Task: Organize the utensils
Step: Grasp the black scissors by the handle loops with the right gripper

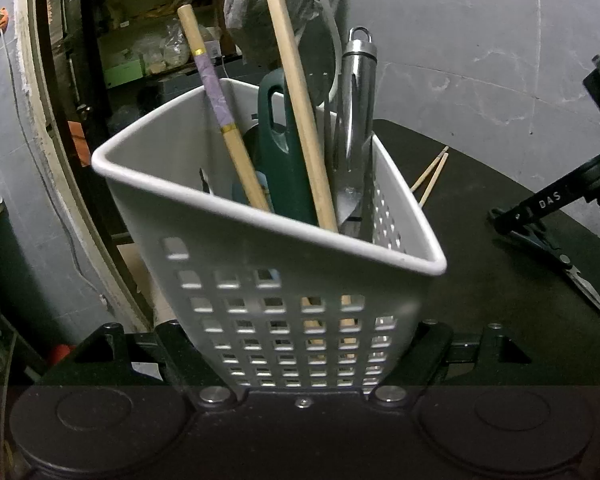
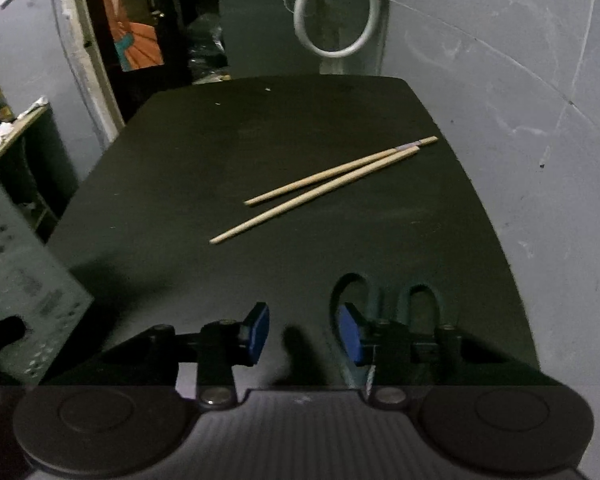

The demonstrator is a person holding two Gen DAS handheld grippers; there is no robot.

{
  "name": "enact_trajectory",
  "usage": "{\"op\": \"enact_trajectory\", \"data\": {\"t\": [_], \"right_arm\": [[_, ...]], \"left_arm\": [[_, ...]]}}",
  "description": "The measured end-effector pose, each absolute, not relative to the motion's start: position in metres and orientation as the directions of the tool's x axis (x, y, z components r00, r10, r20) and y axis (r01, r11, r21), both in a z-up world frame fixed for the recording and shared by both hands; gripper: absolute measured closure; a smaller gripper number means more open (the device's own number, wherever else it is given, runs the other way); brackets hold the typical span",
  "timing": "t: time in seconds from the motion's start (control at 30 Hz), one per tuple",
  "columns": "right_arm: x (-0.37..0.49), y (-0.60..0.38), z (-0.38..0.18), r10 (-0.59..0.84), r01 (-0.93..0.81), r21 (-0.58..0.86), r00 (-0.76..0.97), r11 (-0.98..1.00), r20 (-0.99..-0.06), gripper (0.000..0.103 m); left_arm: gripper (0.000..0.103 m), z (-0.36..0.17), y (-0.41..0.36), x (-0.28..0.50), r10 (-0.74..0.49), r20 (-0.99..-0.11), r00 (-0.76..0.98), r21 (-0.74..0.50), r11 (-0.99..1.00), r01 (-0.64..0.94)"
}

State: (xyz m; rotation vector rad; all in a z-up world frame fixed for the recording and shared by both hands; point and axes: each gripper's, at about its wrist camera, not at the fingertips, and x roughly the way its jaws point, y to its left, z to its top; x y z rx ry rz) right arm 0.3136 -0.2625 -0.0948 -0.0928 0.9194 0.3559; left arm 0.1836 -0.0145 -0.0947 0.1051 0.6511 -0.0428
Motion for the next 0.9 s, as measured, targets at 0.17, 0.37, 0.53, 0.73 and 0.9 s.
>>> {"op": "enact_trajectory", "data": {"t": [0.17, 0.37, 0.53, 0.73, 0.9], "right_arm": [[0.323, -0.265, -0.103, 0.264, -0.345, 0.082, 0.523, 0.935, -0.811, 0.068], [0.324, -0.260, -0.112, 0.266, -0.366, 0.076, 0.504, 0.927, -0.822, 0.073], [0.324, -0.261, -0.112, 0.260, -0.370, 0.065, 0.509, 0.927, -0.821, 0.096], [0.321, -0.264, -0.104, 0.282, -0.384, 0.077, 0.514, 0.920, -0.810, 0.097], [0.313, -0.278, -0.082, 0.387, -0.380, 0.197, 0.530, 0.904, -0.754, 0.097]], "left_arm": [[0.022, -0.094, -0.014, 0.184, -0.005, -0.609, 0.793, 0.079, 0.995, 0.067], [0.022, -0.094, -0.014, 0.185, -0.005, -0.610, 0.793, 0.078, 0.995, 0.066], [0.022, -0.094, -0.014, 0.185, -0.004, -0.610, 0.792, 0.078, 0.995, 0.065], [0.022, -0.094, -0.013, 0.185, -0.004, -0.610, 0.793, 0.077, 0.995, 0.064], [0.022, -0.094, -0.013, 0.184, -0.002, -0.609, 0.793, 0.075, 0.995, 0.060]]}}
